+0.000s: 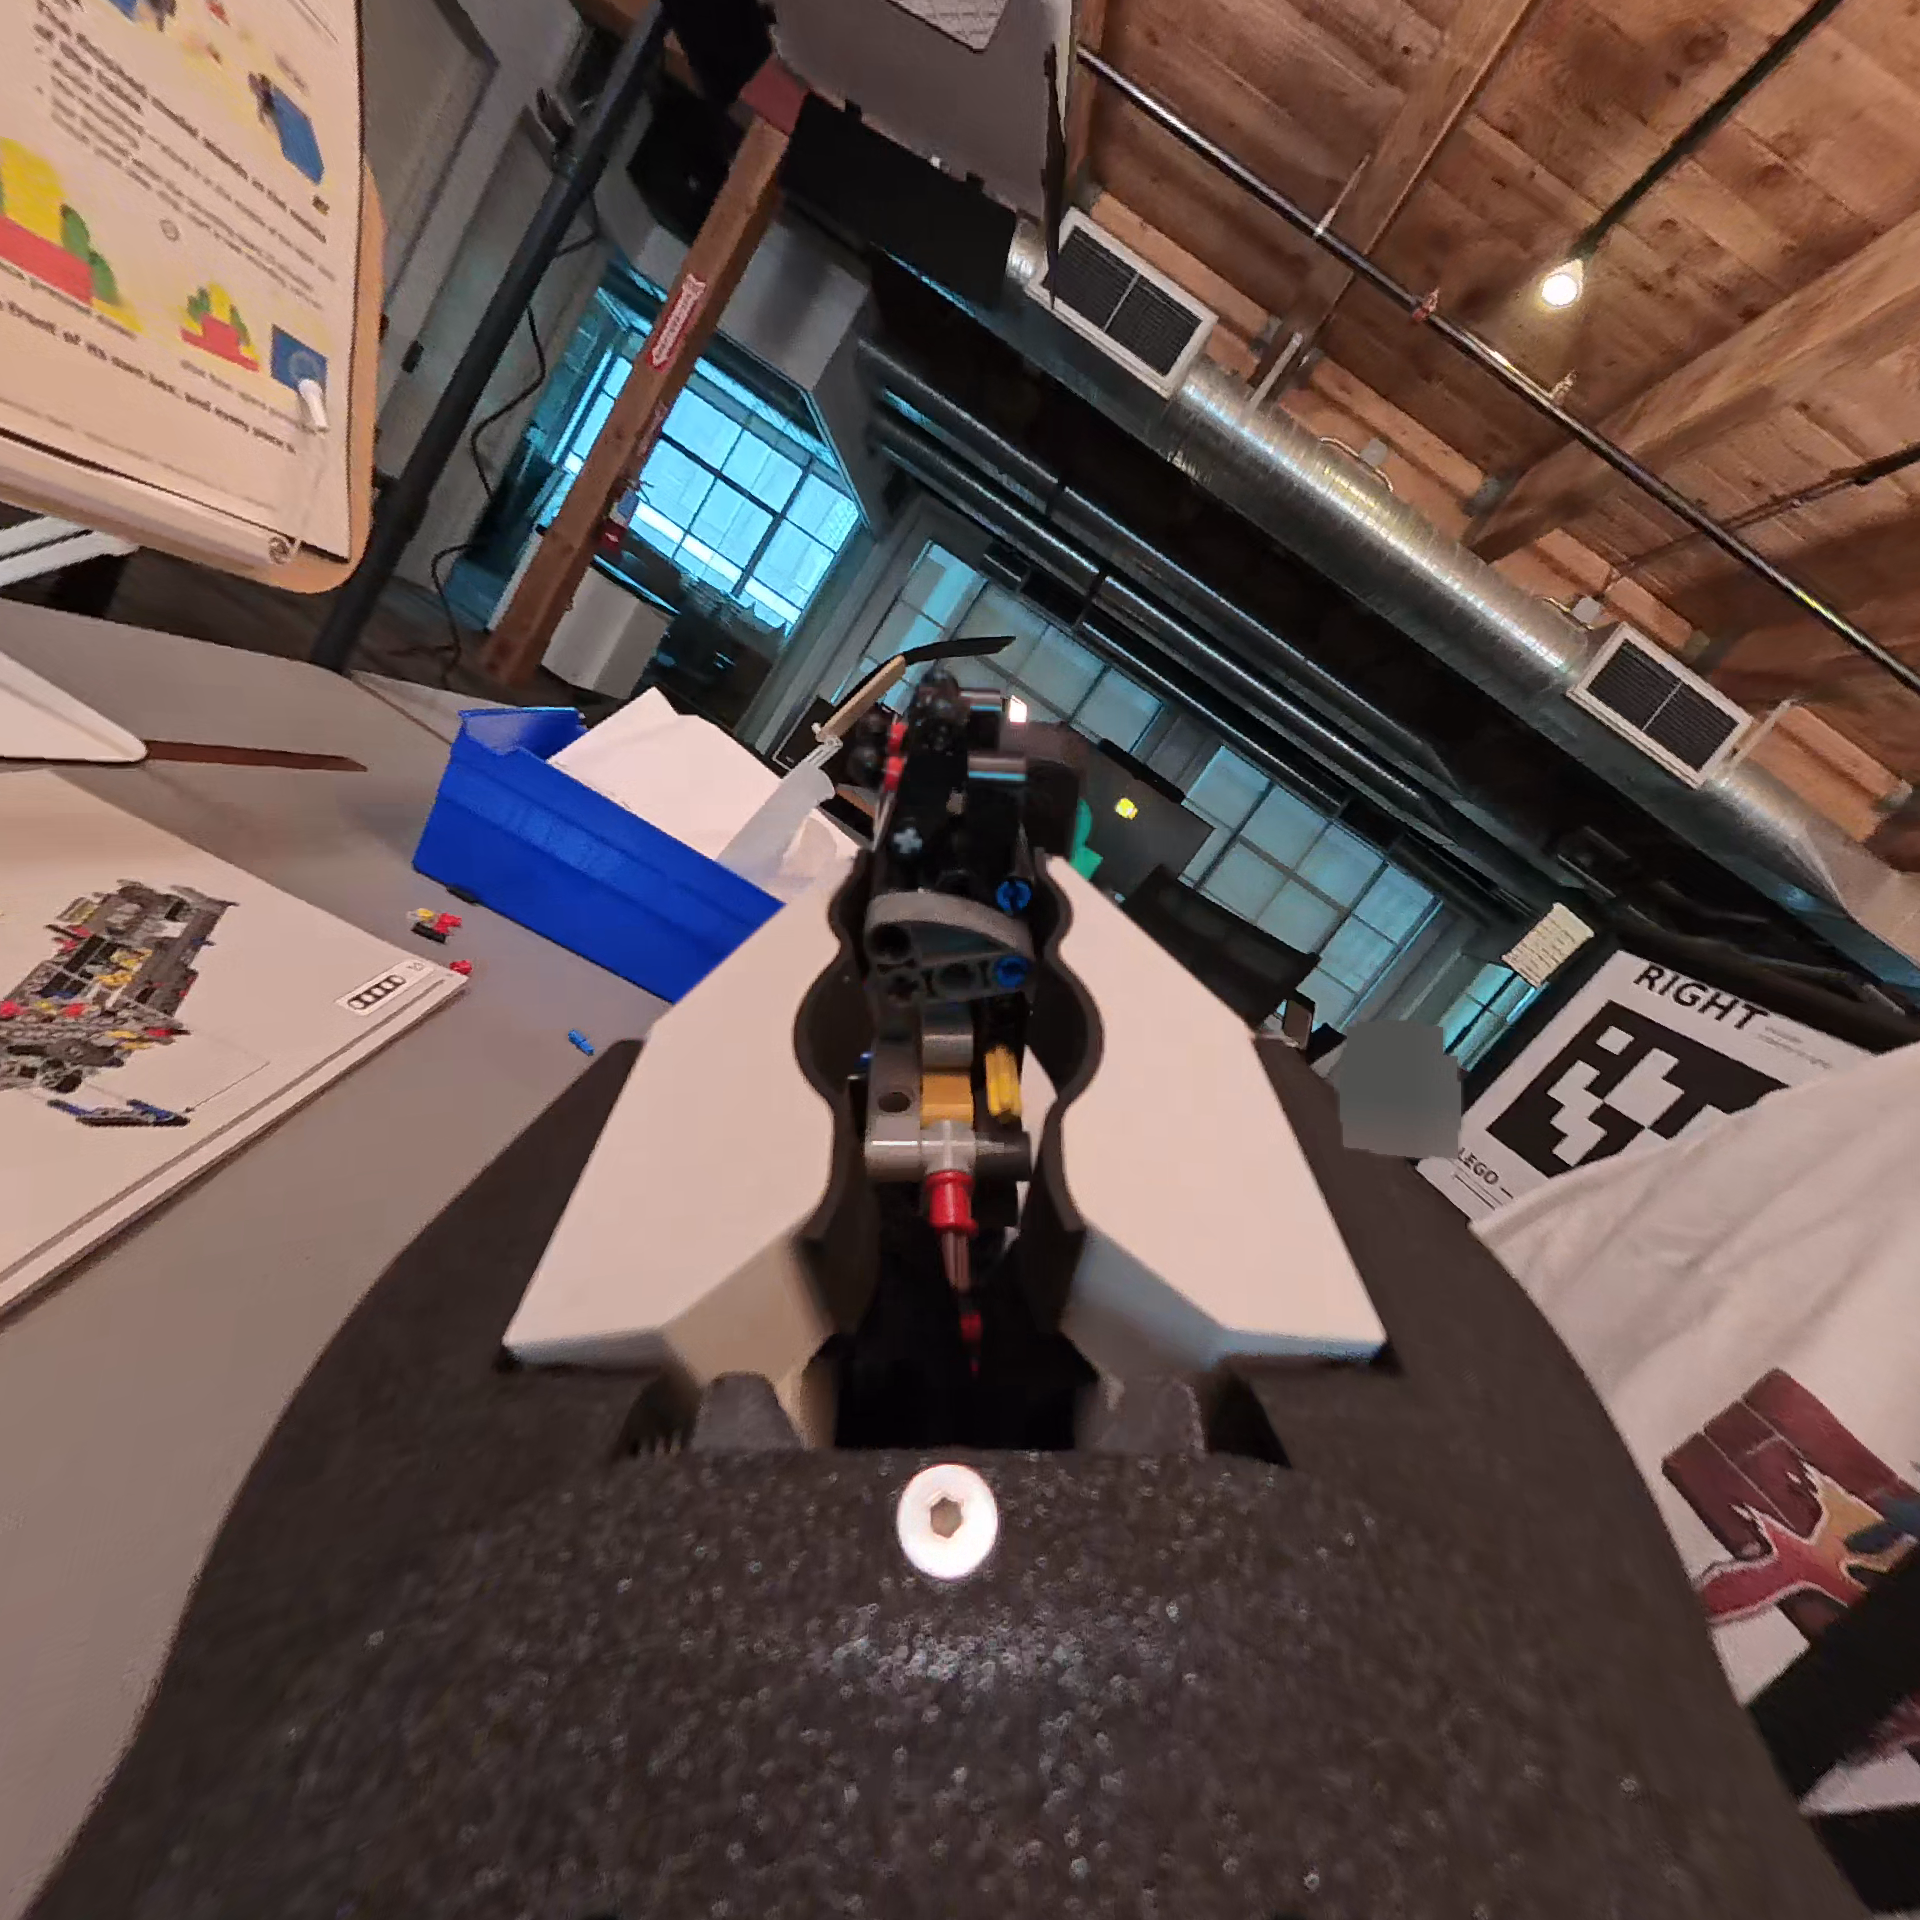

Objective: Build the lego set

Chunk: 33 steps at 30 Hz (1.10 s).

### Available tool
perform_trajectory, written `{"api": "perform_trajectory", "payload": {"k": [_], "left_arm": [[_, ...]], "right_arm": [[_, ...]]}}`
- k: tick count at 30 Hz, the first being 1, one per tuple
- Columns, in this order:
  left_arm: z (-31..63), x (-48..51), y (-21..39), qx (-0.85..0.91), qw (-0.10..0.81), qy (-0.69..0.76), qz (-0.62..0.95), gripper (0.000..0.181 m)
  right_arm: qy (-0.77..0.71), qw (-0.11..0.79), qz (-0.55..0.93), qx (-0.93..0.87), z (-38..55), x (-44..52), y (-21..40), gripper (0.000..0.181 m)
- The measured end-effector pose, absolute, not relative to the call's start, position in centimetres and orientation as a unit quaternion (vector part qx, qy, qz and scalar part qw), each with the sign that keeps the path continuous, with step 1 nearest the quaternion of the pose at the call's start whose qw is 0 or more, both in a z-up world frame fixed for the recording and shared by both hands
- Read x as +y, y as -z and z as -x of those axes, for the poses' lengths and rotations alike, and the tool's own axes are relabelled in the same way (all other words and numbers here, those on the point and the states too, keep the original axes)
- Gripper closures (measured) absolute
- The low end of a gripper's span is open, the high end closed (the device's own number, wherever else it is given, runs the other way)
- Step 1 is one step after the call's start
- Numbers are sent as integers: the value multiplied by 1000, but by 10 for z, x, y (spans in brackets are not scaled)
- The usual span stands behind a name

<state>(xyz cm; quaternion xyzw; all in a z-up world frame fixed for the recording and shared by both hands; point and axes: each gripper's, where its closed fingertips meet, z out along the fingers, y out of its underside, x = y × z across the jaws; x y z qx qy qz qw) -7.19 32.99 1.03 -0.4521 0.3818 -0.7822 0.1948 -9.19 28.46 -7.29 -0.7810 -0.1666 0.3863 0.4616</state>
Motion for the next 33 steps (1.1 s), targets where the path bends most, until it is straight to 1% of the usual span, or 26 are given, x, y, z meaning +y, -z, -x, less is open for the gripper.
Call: {"api": "perform_trajectory", "payload": {"k": [4, 7, 11, 13, 16, 18, 21, 22, 24, 26, 30, 32, 33], "left_arm": [[74, 336, 11, 427, 200, 742, 476, 155], [82, 347, 33, 462, 218, 704, 494, 147], [94, 360, 73, 531, 236, 623, 525, 140], [103, 363, 91, 572, 256, 572, 530, 132], [119, 361, 107, 634, 280, 511, 508, 124], [127, 365, 118, 670, 298, 462, 499, 126], [135, 373, 129, 709, 307, 407, 487, 120], [136, 378, 131, 720, 315, 383, 485, 113], [136, 391, 129, 732, 339, 343, 481, 111], [136, 395, 125, 742, 340, 331, 474, 106], [129, 376, 129, 778, 307, 341, 430, 104], [122, 379, 137, 789, 315, 314, 423, 109], [119, 378, 139, 791, 317, 312, 420, 118]], "right_arm": [[-450, 390, 776, -205, 86, 282, 82, 174], [-498, 298, 779, -237, 72, 282, 93, 175], [-571, 165, 763, -254, 59, 290, 105, 174], [-585, 112, 754, -276, 59, 296, 114, 174], [-585, 31, 748, -313, 58, 301, 125, 174], [-587, -15, 739, -332, 57, 306, 126, 174], [-608, -76, 709, -348, 56, 311, 117, 175], [-607, -97, 705, -353, 54, 312, 116, 175], [-586, -145, 704, -374, 46, 308, 123, 174], [-579, -169, 694, -392, 42, 308, 125, 174], [-590, -196, 672, -402, 41, 315, 121, 175], [-585, -215, 665, -411, 40, 316, 124, 174], [-581, -225, 664, -414, 39, 317, 127, 174]]}}
